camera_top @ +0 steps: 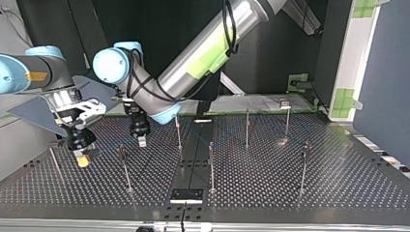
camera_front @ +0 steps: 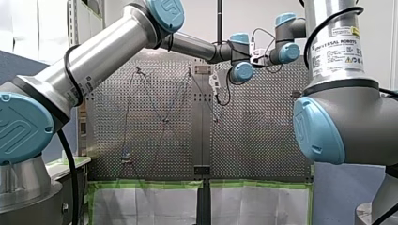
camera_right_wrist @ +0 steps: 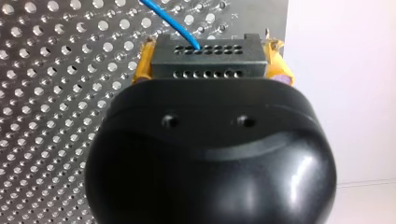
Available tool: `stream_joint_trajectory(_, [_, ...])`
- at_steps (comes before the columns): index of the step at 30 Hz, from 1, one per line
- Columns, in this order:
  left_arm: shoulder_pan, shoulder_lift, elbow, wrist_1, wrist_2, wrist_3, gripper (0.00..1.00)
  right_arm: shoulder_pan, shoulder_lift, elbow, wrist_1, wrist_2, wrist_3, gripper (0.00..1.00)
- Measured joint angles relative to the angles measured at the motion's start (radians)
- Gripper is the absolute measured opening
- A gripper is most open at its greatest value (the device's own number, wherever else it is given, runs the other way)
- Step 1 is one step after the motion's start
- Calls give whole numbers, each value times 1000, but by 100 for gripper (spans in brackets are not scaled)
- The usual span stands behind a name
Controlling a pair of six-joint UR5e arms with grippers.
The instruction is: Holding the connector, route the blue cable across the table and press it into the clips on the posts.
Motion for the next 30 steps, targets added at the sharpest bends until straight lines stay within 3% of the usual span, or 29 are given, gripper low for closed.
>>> stream_joint_trajectory(12, [-67, 0, -38, -28, 6, -13, 0, 7, 2, 29, 0, 13, -1, 0])
stream_joint_trajectory(22, [-22, 0, -40, -7, 1, -9, 0, 15, 5, 30, -1, 15, -6, 0])
stream_joint_trajectory(30, [-13, 8, -39, 22, 2, -10, 0, 13, 6, 30, -3, 15, -8, 0])
